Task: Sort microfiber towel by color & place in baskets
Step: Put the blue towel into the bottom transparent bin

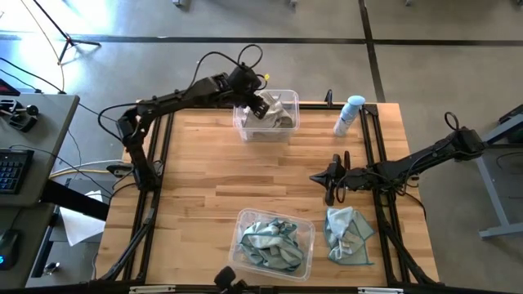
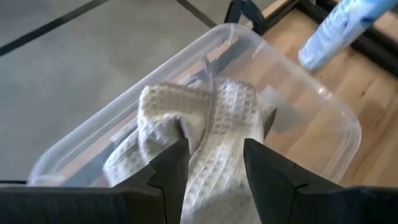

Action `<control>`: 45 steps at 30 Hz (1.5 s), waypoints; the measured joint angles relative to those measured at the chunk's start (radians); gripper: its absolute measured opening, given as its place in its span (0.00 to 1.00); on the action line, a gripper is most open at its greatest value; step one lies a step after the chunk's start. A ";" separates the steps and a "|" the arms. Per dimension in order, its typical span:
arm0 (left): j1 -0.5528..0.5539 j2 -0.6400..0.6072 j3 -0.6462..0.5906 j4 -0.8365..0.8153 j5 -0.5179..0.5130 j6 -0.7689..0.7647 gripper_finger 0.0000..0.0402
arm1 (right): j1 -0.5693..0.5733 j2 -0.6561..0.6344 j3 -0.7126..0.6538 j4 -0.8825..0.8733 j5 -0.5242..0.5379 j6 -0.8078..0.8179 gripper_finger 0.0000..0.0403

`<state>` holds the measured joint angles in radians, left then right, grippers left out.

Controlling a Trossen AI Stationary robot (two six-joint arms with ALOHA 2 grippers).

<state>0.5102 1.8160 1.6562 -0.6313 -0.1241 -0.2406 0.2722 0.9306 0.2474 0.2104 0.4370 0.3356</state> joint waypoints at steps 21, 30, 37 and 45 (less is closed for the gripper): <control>-0.334 -0.648 -0.684 0.198 -0.044 0.047 0.09 | 0.000 0.000 0.000 0.051 -0.001 0.049 0.00; -0.471 -1.072 -1.048 0.355 -0.068 0.033 0.01 | 0.000 0.000 0.000 0.069 0.019 0.057 0.00; -0.540 -1.295 -1.261 0.405 -0.071 0.092 0.00 | 0.000 0.000 0.000 0.072 0.053 0.059 0.00; -0.572 -1.466 -1.458 0.510 -0.070 0.111 0.00 | 0.000 0.000 0.072 -0.084 0.046 0.142 0.00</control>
<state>-0.0620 0.3496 0.1986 -0.1211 -0.1942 -0.1295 0.2722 0.9302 0.3193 0.1261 0.4829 0.4771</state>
